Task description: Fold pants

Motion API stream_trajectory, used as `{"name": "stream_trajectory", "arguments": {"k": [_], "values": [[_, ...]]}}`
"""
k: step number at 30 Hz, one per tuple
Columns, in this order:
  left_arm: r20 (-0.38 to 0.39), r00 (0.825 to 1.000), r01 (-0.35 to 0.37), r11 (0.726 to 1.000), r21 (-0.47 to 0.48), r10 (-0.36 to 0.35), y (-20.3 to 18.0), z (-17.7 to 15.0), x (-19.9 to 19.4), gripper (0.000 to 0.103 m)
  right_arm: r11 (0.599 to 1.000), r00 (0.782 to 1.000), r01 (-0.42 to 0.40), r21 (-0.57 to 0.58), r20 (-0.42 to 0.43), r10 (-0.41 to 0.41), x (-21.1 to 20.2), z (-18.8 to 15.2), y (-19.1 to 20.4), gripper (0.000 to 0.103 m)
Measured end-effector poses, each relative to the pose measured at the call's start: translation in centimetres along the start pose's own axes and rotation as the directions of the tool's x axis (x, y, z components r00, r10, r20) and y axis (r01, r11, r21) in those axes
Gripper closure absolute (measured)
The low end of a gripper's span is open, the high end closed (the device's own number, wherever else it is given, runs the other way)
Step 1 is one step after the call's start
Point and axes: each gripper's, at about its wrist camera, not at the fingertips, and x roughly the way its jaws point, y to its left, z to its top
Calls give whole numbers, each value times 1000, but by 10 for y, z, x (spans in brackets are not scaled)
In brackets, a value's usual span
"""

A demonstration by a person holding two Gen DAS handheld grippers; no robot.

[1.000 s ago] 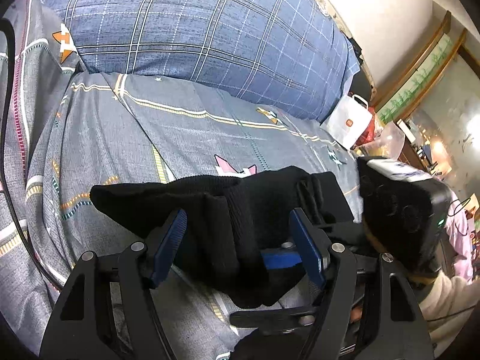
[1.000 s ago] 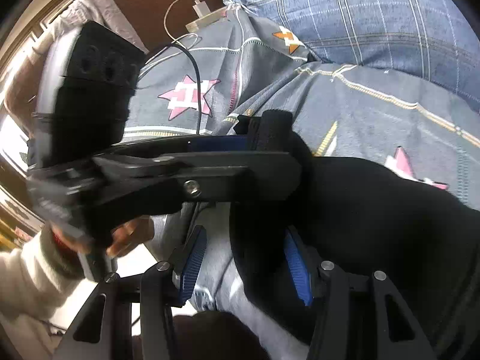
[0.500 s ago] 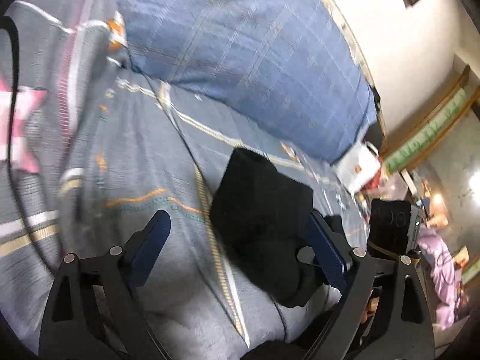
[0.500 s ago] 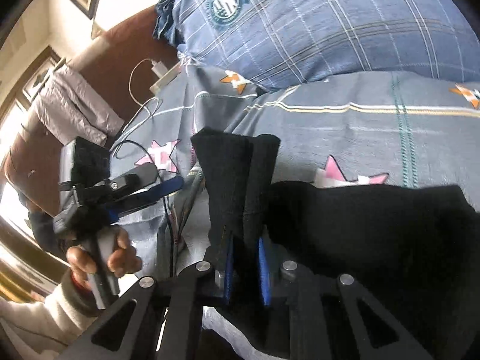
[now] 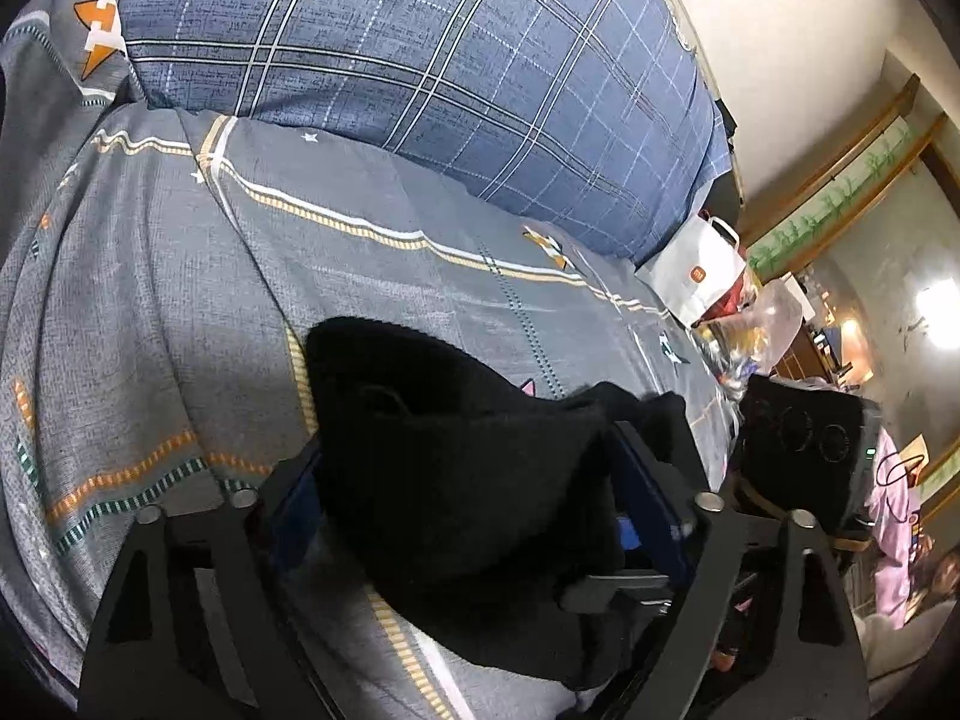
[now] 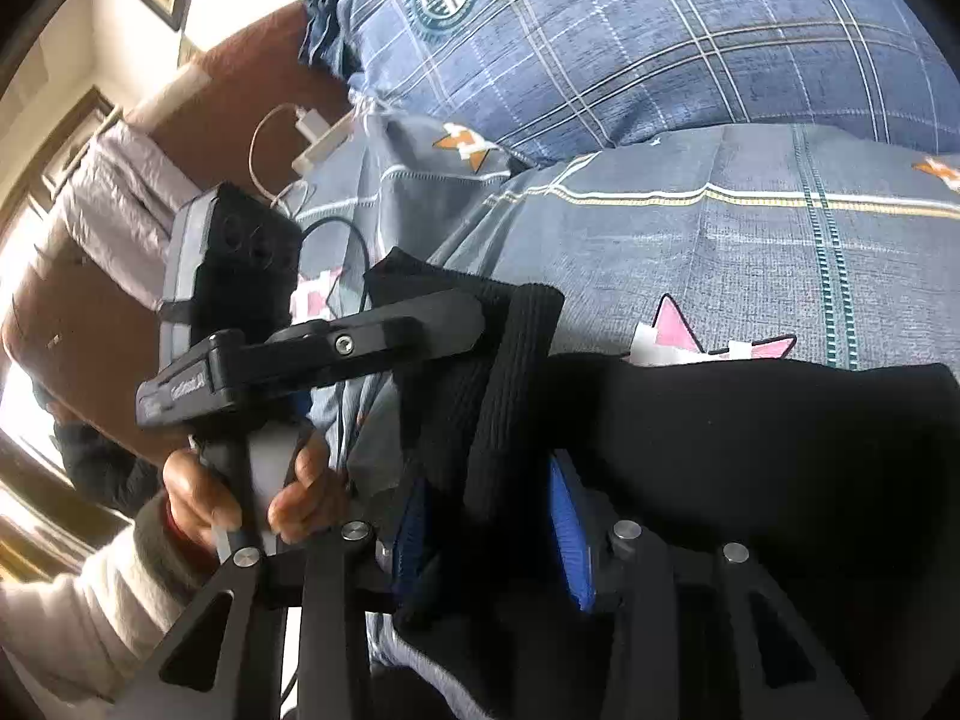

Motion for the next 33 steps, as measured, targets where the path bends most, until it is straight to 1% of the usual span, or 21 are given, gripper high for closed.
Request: {"name": "stream_trajectory", "arguments": {"k": [1,3,5,9,12,14,15,17,19,20,21,22,24,26,27,28,29,30,31,32,33], "values": [[5,1000,7,1000,-7,-7,-3,2,-2,24,999,1000,-25,26,6,25,-1,-1,-3,81],[23,999,32,999,-10,-32,-12,6,-8,28,998,998,-53,27,34,52,-13,-3,-2,88],[42,997,62,998,17,-62,-30,12,-12,28,999,996,-43,-17,81,44,-37,-4,8,89],[47,990,128,981,143,-136,-96,28,-7,28,1000,978,-14,-25,207,19,-101,-16,13,90],[5,977,211,960,184,-215,-140,32,20,28,999,951,35,39,305,-45,-154,-41,-1,90],[-28,974,225,951,213,-224,-167,27,48,28,991,933,61,117,345,-98,-180,-64,-23,90],[-46,974,226,947,228,-222,-181,22,67,28,985,929,65,160,351,-118,-187,-72,-35,90],[-80,973,229,945,234,-216,-198,14,99,28,959,919,109,261,341,-197,-195,-93,-61,90],[-118,978,194,953,234,-170,-208,5,131,28,927,907,175,333,311,-283,-195,-107,-84,90],[-125,982,171,956,238,-144,-209,4,140,28,914,905,174,367,306,-295,-194,-112,-95,90],[-124,987,131,961,243,-103,-208,3,146,28,904,912,148,401,299,-282,-193,-115,-107,90],[-124,989,105,964,245,-77,-206,3,147,28,896,916,119,428,301,-266,-193,-117,-114,87],[-122,991,78,966,248,-49,-203,4,137,28,900,916,53,433,338,-217,-198,-117,-117,83],[-94,996,36,964,264,-12,-198,5,119,28,915,911,86,394,341,-232,-201,-113,-112,73],[-66,997,-5,961,277,25,-196,4,108,28,916,902,120,383,344,-262,-203,-111,-111,62],[-44,998,-35,958,285,50,-193,3,100,28,912,892,137,386,353,-283,-204,-108,-111,59],[-15,996,-80,953,293,88,-190,0,89,28,908,886,133,397,363,-288,-203,-106,-114,59],[1,993,-115,948,296,121,-188,-4,84,27,902,887,115,416,366,-282,-204,-103,-121,59],[8,988,-147,943,299,152,-185,-8,81,27,900,889,102,424,367,-273,-207,-101,-127,62],[8,984,-173,938,301,179,-183,-14,80,27,900,887,115,421,364,-284,-210,-96,-130,69],[5,981,-186,934,305,193,-180,-21,79,27,905,881,173,390,349,-319,-210,-90,-127,80]]}}
